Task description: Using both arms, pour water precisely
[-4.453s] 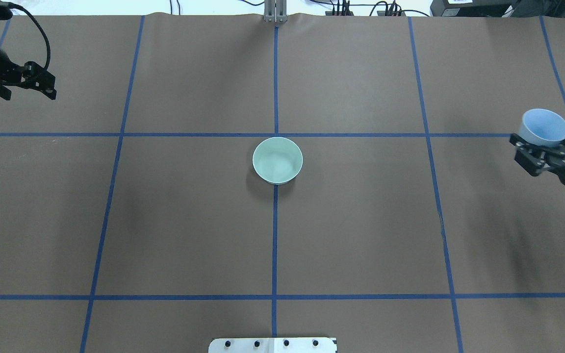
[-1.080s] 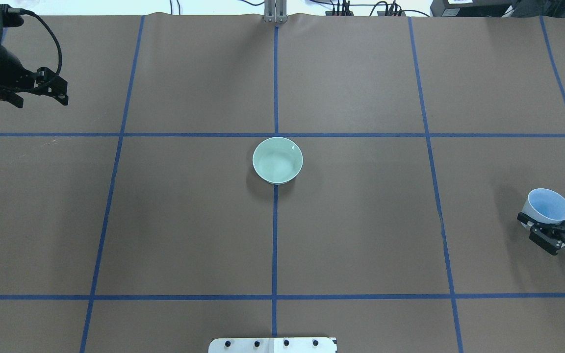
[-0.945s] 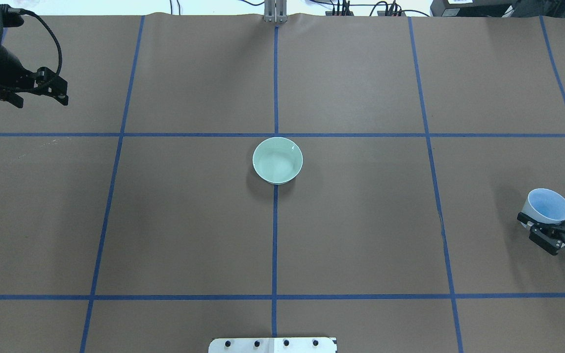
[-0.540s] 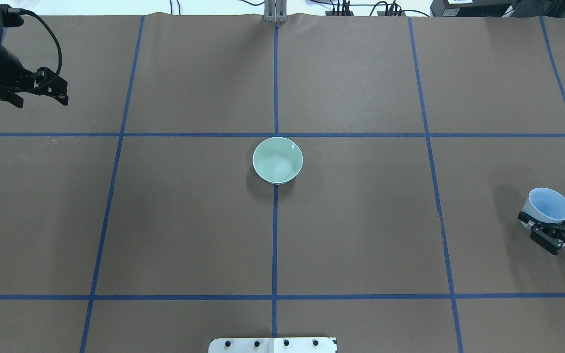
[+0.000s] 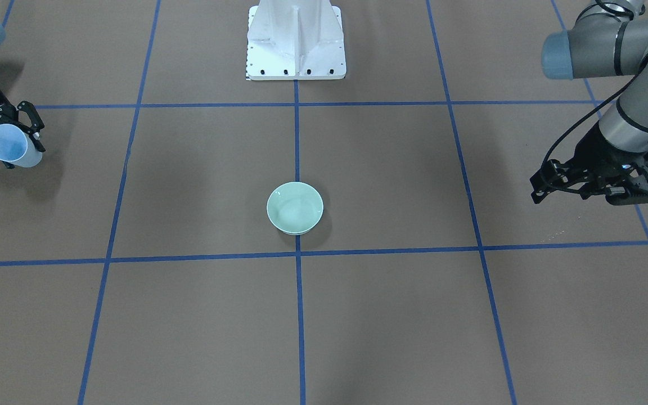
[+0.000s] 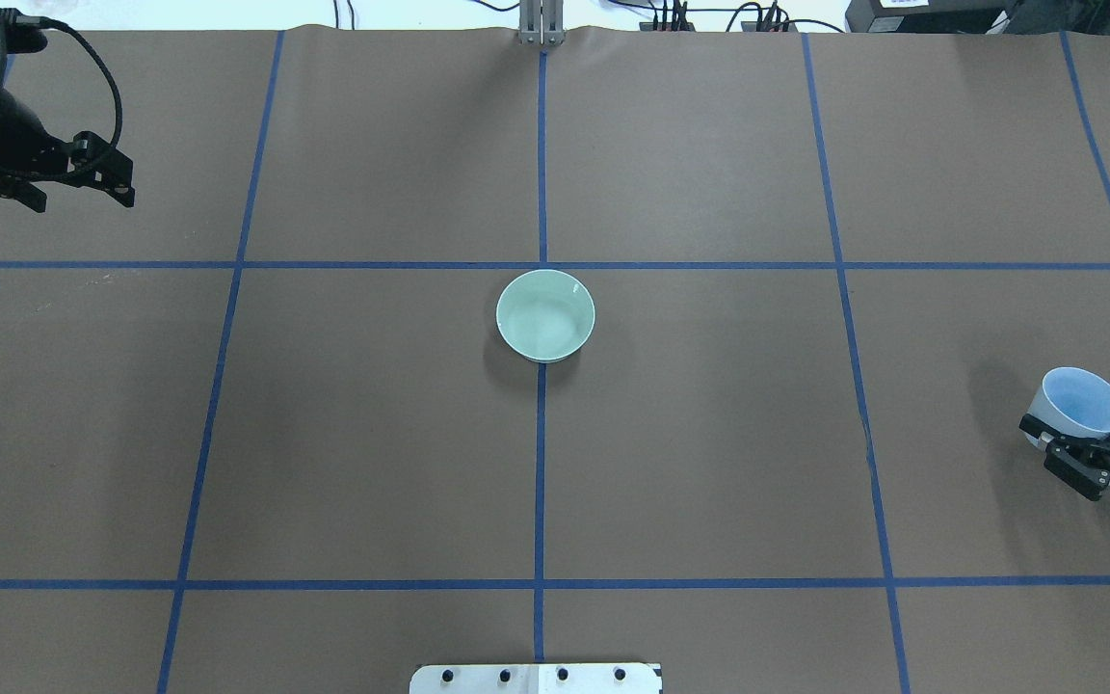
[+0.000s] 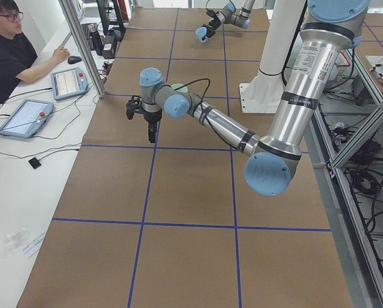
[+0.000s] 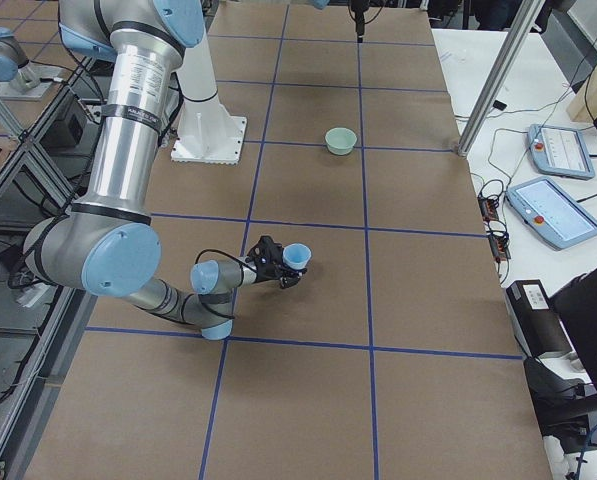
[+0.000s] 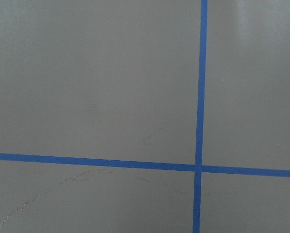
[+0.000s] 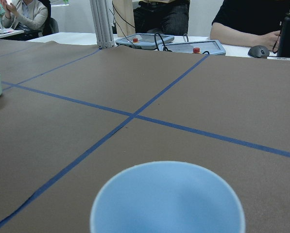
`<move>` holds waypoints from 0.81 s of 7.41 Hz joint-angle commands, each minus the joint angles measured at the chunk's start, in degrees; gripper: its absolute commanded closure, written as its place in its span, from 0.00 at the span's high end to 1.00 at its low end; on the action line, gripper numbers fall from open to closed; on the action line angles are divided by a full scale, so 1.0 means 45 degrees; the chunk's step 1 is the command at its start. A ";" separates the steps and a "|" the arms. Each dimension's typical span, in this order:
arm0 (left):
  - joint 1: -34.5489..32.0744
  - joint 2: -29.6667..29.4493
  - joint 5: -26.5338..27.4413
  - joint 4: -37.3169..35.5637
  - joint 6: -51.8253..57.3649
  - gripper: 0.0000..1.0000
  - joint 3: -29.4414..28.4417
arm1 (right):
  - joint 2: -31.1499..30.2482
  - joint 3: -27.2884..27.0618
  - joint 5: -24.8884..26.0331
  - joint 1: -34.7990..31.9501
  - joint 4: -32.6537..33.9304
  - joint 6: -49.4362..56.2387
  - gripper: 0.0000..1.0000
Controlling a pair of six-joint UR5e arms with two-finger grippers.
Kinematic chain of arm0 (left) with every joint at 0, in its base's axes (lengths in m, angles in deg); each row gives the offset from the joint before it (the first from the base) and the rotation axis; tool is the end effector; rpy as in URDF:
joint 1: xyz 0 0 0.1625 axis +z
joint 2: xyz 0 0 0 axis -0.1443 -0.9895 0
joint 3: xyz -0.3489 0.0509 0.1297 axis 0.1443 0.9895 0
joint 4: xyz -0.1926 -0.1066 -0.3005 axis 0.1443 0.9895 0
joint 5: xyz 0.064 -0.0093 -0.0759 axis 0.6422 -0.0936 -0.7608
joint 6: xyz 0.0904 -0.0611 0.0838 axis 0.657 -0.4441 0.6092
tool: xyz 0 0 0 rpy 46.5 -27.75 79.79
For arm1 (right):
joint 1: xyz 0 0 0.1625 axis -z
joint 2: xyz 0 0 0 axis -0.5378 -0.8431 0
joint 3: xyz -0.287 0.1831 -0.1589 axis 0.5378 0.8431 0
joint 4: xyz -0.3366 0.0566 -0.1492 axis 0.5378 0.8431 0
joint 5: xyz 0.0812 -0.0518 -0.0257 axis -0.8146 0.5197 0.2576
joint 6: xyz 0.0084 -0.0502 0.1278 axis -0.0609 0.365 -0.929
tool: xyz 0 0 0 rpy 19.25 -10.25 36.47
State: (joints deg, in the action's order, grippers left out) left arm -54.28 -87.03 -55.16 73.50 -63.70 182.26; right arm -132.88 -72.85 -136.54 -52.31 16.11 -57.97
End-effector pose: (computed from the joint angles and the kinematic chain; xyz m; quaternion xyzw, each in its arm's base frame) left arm 0.2090 -0.5207 0.3917 0.0466 0.3896 -0.0502 0.9185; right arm -0.2109 -0.2850 0.6204 0.5250 -0.4649 -0.0148 0.7128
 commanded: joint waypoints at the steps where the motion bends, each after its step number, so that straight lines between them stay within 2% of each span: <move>1: 0.0000 -0.0003 0.0005 0.0004 0.0000 1.00 -0.0021 | 0.0004 0.0005 0.0001 0.0000 -0.0004 0.0028 0.91; 6: 0.0019 -0.0022 -0.0015 0.0005 0.0020 1.00 -0.0079 | -0.0016 -0.0034 0.0021 -0.0039 -0.0374 0.0027 0.99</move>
State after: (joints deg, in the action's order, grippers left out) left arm -54.24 -87.08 -55.20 73.52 -63.61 181.95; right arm -132.87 -72.86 -136.40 -52.42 15.11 -57.92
